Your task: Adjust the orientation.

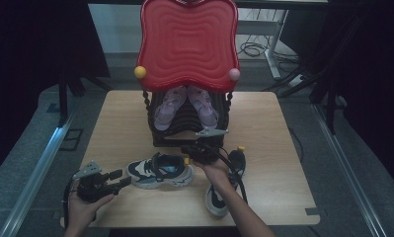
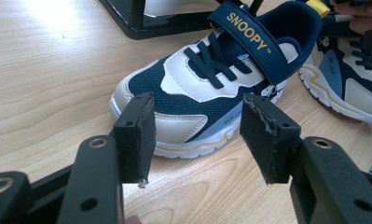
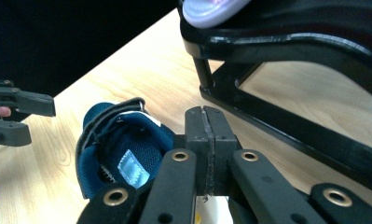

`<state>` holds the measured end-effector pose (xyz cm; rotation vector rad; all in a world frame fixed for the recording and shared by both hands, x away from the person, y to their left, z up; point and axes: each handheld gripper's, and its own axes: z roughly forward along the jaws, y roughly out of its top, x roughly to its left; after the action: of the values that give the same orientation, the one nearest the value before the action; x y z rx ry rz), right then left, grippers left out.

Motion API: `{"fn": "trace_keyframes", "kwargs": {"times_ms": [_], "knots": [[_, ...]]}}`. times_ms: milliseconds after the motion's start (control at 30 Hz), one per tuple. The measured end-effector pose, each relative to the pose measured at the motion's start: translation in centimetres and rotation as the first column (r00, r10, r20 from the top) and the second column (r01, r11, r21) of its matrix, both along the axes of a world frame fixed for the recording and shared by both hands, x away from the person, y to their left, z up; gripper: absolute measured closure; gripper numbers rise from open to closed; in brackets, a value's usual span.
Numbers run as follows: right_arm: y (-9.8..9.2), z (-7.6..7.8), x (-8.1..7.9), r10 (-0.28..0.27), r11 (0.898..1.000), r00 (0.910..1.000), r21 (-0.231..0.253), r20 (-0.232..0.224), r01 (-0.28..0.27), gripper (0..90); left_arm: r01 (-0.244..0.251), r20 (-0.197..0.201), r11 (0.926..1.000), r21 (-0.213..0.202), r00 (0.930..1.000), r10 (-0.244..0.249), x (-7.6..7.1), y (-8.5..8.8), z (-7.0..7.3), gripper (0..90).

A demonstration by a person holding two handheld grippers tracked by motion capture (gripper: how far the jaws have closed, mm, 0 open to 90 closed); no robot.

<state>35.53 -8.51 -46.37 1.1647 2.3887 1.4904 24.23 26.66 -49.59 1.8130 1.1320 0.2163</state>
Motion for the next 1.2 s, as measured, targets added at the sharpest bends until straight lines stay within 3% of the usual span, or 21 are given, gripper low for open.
{"fn": "trace_keyframes", "kwargs": {"times_ms": [233, 400, 600, 967, 1200], "knots": [[0.5, -0.3, -0.2, 0.013, 0.999, 0.9998, -0.037, -0.016, -0.014, 90.0, -0.012, 0.008, 0.9999, 0.01, 0.9999, 0.012, 0.0, 0.2, 0.1, 45.5], [0.8, -0.2, -0.8, 0.015, 0.998, 0.9999, -0.059, 0.0, -0.015, 90.0, -0.013, 0.007, 0.9999, 0.008, 0.9999, 0.013, 0.0, 0.1, 0.0, 45.5], [0.7, -0.2, -1.3, 0.025, 0.998, 0.9997, -0.06, 0.004, -0.025, 90.0, -0.013, 0.001, 0.9998, 0.012, 0.9999, 0.013, 0.1, 0.1, -0.1, 45.5], [0.7, -0.1, -3.4, 0.033, 0.995, 0.9989, -0.093, 0.033, -0.03, 90.0, -0.017, -0.003, 0.9997, 0.016, 0.9999, 0.017, 0.2, 0.1, -0.3, 45.5], [0.6, -0.1, -4.7, 0.053, 0.995, 0.9976, -0.091, 0.044, -0.048, 90.0, -0.026, -0.001, 0.9996, 0.013, 0.9997, 0.026, 0.2, 0.5, -0.2, 45.5]]}}
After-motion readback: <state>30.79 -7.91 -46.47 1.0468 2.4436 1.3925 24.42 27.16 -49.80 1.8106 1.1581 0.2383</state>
